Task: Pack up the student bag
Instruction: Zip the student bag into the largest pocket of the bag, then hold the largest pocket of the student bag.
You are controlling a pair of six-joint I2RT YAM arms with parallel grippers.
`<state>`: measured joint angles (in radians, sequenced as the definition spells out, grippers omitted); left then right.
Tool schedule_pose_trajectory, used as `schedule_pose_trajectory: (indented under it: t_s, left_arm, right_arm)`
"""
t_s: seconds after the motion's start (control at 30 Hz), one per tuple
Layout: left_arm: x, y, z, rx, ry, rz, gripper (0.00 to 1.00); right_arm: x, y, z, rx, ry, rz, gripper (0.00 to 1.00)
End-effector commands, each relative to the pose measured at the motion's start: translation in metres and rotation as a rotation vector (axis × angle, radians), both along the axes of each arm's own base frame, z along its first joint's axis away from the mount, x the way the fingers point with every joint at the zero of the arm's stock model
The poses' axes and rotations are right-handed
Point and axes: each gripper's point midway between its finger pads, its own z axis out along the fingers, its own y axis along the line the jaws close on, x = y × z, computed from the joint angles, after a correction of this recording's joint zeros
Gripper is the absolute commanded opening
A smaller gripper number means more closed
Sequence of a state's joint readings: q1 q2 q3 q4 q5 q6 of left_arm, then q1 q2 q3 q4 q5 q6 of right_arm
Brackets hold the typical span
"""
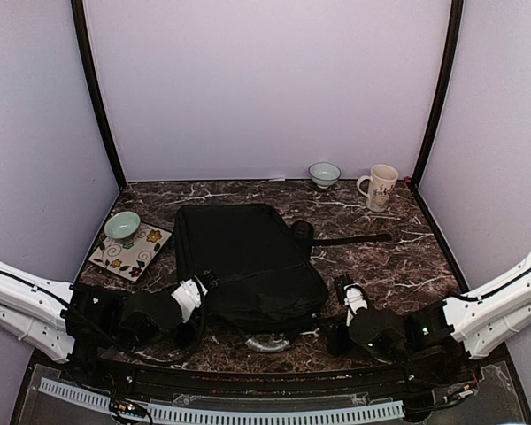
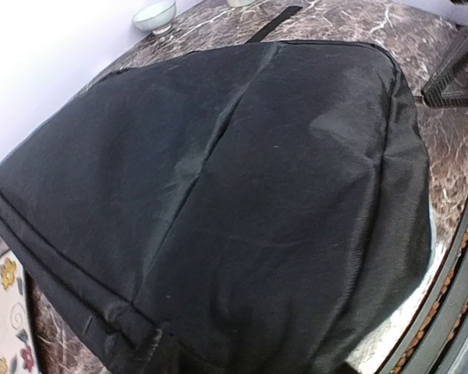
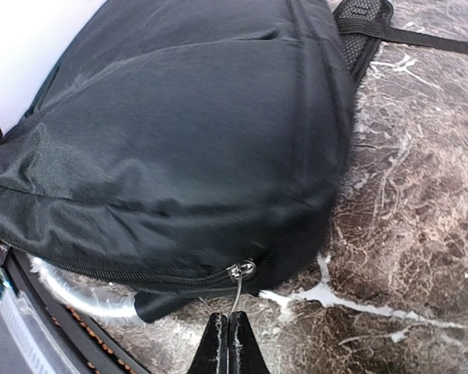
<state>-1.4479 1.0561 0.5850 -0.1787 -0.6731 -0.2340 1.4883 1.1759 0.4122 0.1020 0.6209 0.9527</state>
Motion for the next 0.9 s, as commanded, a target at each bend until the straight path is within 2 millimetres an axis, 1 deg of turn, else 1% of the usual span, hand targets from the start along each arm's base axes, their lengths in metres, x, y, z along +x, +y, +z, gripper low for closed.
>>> schedule_pose_trajectory:
  t_s: [0.0,0.07,0.13,0.17,0.2,0.3,0.33,0.43,0.5,0.6,0.67,0.77,0.87]
  left_arm:
    - [-0.003,-0.017,0.032,-0.094,-0.007,0.001,0.63]
    - [-0.013,-0.026,0.042,-0.098,-0.008,-0.044,0.70]
    - [-0.026,-0.036,0.053,-0.107,-0.009,-0.095,0.82]
    - [-0.033,-0.042,0.058,-0.113,-0.008,-0.129,0.91]
    - [-0.041,-0.048,0.062,-0.121,-0.002,-0.161,0.98]
    - [-0.063,-0.061,0.075,-0.131,0.015,-0.222,0.99]
    - [-0.069,-0.064,0.076,-0.122,0.020,-0.238,0.99]
    - [-0.079,-0.073,0.070,-0.073,0.037,-0.277,0.98]
    - [-0.077,-0.080,0.058,-0.022,0.011,-0.279,0.98]
    - [-0.069,-0.087,0.042,0.053,-0.048,-0.243,0.98]
    - [-0.059,-0.090,0.033,0.104,-0.097,-0.205,0.99]
    - [-0.043,-0.092,0.016,0.168,-0.091,-0.161,0.99]
    - [-0.034,-0.093,0.002,0.203,-0.080,-0.155,0.99]
  right_arm:
    - [-0.003,0.031,0.021,0.006,-0.047,0.066,0.00]
    - [-0.007,0.042,0.027,-0.003,-0.063,0.089,0.00]
    - [-0.013,0.055,0.033,-0.007,-0.082,0.122,0.00]
    - [-0.016,0.060,0.036,-0.009,-0.090,0.136,0.00]
    - [-0.018,0.066,0.039,-0.010,-0.097,0.142,0.00]
    - [-0.021,0.075,0.046,-0.019,-0.116,0.156,0.00]
    - [-0.022,0.078,0.049,-0.013,-0.122,0.164,0.00]
    - [-0.029,0.085,0.058,0.008,-0.138,0.196,0.00]
    - [-0.032,0.087,0.063,0.016,-0.149,0.202,0.00]
    - [-0.035,0.085,0.067,0.024,-0.158,0.204,0.00]
    - [-0.037,0.085,0.067,0.032,-0.157,0.206,0.00]
    - [-0.042,0.082,0.068,0.041,-0.157,0.209,0.00]
    - [-0.045,0.081,0.069,0.052,-0.161,0.214,0.00]
